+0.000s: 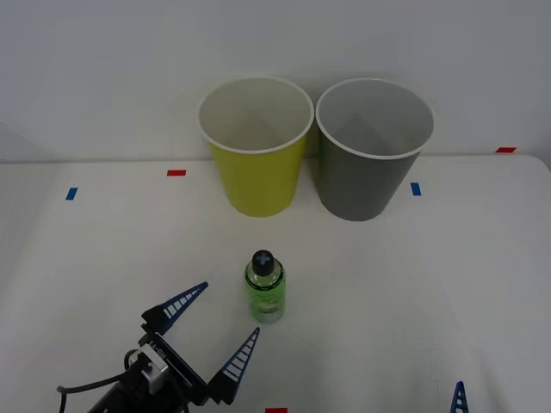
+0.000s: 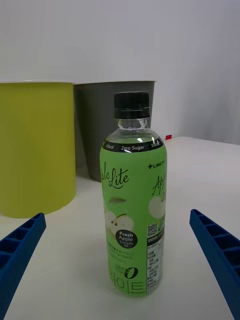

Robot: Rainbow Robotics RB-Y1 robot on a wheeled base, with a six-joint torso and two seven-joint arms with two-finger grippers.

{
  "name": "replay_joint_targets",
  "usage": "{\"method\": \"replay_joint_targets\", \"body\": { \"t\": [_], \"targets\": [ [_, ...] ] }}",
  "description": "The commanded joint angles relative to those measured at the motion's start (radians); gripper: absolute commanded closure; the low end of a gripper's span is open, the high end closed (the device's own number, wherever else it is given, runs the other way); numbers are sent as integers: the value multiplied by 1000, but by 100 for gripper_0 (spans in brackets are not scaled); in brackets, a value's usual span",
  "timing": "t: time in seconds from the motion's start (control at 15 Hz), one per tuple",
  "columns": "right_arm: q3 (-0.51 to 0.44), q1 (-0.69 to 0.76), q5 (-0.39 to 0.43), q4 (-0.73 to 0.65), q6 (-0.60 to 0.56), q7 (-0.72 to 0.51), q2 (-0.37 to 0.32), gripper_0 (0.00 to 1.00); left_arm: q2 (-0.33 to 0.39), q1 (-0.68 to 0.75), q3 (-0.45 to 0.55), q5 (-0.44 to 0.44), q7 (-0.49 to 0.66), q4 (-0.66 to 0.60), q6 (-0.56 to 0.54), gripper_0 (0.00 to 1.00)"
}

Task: Put cans in the gray bin and PET bottles in the light green bin.

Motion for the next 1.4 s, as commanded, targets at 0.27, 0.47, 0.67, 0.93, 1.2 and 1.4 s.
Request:
{"method": "replay_joint_targets", "body": {
  "t": [0.27, 0.47, 0.67, 0.93, 1.2, 1.4],
  "targets": [
    [0, 0, 0, 0, 0, 0, 0, 0, -51, -96, -44, 11, -25, 5, 92, 0],
    [0, 0, 0, 0, 0, 0, 0, 0, -71, -122, -76, 28, -31, 5, 101, 0],
    [0, 0, 0, 0, 0, 0, 0, 0, -73, -154, -78, 50, -33, 5, 129, 0],
    [0, 0, 0, 0, 0, 0, 0, 0, -109, -191, -78, 108, -43, 6, 157, 0],
    [0, 0, 0, 0, 0, 0, 0, 0, -135, -200, -95, 113, -62, 6, 181, 0],
    [0, 0, 0, 0, 0, 0, 0, 0, -145, -232, -114, 117, -66, 46, 178, 0]
  ]
}}
